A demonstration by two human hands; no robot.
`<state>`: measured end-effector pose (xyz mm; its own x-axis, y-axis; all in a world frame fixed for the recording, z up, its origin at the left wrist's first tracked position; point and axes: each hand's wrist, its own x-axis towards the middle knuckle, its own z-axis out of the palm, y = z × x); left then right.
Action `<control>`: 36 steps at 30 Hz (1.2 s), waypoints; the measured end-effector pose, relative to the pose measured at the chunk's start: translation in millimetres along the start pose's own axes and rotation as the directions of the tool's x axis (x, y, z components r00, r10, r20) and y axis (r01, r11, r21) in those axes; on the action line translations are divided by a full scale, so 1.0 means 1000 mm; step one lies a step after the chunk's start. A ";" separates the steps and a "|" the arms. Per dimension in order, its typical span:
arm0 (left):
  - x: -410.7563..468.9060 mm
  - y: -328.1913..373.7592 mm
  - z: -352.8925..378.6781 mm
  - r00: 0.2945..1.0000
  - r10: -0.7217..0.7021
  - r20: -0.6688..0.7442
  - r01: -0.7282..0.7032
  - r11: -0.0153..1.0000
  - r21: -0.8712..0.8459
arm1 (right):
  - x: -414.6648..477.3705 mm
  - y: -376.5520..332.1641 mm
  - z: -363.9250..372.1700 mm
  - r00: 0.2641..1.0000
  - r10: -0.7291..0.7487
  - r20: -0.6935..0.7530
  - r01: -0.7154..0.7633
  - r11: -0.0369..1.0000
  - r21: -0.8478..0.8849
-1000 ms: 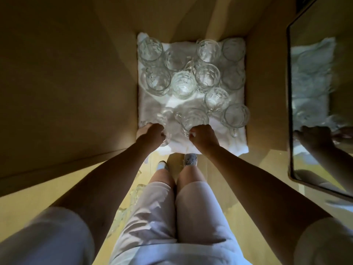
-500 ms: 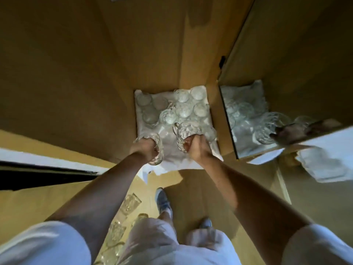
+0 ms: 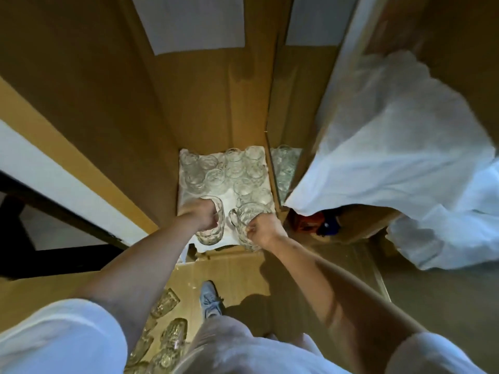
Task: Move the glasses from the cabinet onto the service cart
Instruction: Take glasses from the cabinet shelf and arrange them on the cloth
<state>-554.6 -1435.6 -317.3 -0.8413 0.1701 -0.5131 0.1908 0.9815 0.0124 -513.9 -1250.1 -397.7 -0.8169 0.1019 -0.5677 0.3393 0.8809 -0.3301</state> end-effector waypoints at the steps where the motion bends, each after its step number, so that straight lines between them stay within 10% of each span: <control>1: -0.008 0.009 0.000 1.000 0.007 0.007 -0.007 1.000 -0.005 | -0.025 0.003 -0.012 1.000 -0.028 -0.002 0.028 1.000 -0.014; 9: -0.042 0.117 0.013 0.970 0.226 0.087 -0.224 0.974 -0.033 | -0.109 0.102 -0.062 0.990 -0.005 -0.143 0.010 0.999 0.034; 23: -0.045 0.367 -0.088 0.713 0.701 -0.011 -0.698 0.712 0.083 | -0.189 0.276 -0.210 0.809 0.314 -0.497 -0.234 0.947 0.219; 36: 0.072 0.403 -0.255 0.692 0.605 -0.393 -0.618 0.778 0.111 | -0.095 0.273 -0.376 0.676 0.276 -0.684 -0.080 0.949 0.304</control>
<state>-667.3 -1005.8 -130.5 -0.6655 0.7463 -0.0099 0.7247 0.6492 0.2310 -518.5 -845.6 -150.3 -0.7772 0.6279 0.0412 0.5290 0.6874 -0.4976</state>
